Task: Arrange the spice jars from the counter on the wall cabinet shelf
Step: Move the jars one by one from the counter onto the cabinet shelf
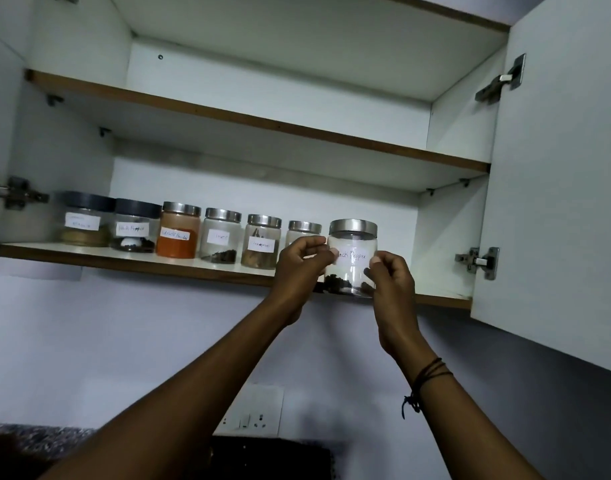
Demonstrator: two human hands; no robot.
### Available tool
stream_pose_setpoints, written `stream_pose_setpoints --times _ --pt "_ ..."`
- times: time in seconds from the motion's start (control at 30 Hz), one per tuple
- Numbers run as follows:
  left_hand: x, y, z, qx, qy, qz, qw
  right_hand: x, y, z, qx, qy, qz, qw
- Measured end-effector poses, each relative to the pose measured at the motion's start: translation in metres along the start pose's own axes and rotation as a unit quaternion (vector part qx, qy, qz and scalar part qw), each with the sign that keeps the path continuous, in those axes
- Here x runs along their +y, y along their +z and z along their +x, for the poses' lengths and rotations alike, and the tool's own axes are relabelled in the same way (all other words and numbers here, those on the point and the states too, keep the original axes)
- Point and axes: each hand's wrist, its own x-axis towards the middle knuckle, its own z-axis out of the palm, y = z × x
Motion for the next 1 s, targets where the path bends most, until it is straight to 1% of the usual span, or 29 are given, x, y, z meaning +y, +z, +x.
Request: stream_pose_setpoints --times 0.1,0.2,0.3,0.43,0.53,0.63,0.77,0.83,0.9,1.0 --pt "-0.002 0.004 0.013 0.022 0.012 0.025 0.999 0.002 -0.001 0.012 -0.030 -0.010 -0.040 0.999" --pt "-0.006 0.013 0.026 0.036 0.031 0.082 0.996 0.008 -0.001 0.029 -0.059 0.002 -0.096 0.994" --pt "-0.011 0.021 0.043 0.047 0.032 0.150 0.987 0.018 0.004 0.049 -0.043 0.020 -0.114 0.992" --pt "-0.019 0.030 0.067 0.034 0.036 0.203 0.978 0.032 0.013 0.075 -0.012 0.000 -0.193 0.981" --pt "-0.028 0.036 0.083 0.013 0.029 0.261 0.965 0.041 0.017 0.099 -0.035 0.008 -0.256 0.966" --pt "-0.039 0.036 0.094 -0.010 0.011 0.289 0.957 0.048 0.019 0.115 -0.064 -0.004 -0.314 0.947" --pt "-0.051 0.035 0.101 -0.012 0.020 0.321 0.947 0.059 0.020 0.124 -0.081 0.012 -0.350 0.933" --pt "-0.054 0.037 0.104 -0.026 0.023 0.344 0.938 0.064 0.020 0.125 -0.087 0.020 -0.369 0.925" --pt "-0.056 0.037 0.105 -0.042 0.017 0.366 0.930 0.067 0.021 0.126 -0.098 0.023 -0.383 0.918" --pt "-0.056 0.034 0.105 -0.045 0.026 0.388 0.920 0.067 0.021 0.125 -0.114 0.013 -0.405 0.907"
